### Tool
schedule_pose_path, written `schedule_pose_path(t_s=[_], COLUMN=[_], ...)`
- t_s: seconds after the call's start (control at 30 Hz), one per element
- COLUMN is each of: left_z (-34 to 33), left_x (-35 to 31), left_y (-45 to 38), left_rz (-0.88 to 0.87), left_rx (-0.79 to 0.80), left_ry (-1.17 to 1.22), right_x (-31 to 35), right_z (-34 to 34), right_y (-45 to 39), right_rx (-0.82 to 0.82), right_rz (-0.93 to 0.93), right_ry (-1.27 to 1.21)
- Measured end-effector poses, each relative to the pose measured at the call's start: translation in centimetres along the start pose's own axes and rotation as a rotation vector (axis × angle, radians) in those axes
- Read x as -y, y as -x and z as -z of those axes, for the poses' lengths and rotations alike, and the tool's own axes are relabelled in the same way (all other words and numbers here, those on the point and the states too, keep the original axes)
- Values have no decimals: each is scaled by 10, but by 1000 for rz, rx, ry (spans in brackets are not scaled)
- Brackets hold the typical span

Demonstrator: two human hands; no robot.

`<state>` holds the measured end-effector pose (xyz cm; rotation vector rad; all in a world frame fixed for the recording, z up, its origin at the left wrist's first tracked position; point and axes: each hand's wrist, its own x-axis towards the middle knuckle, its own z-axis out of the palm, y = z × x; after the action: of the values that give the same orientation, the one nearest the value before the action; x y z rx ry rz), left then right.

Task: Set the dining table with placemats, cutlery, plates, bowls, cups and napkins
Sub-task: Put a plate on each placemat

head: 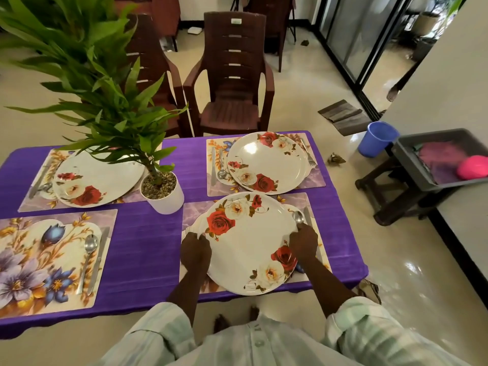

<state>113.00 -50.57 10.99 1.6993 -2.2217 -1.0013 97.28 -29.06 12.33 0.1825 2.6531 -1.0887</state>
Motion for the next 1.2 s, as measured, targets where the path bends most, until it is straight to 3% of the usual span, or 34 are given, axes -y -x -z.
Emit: schedule_pose_path(t_s=[0.5, 1.03, 1.2], left_z=[0, 6, 7], left_x=[-2, 0, -2], left_y=[-1, 3, 2], left_rz=[33, 0, -8], left_rx=[-23, -28, -33], left_ry=[-35, -163, -75], right_x=[0, -7, 1], right_z=[0, 2, 4], right_y=[4, -9, -10], right_rx=[-16, 10, -2], right_rz=[53, 139, 149], right_ry=[45, 293, 457])
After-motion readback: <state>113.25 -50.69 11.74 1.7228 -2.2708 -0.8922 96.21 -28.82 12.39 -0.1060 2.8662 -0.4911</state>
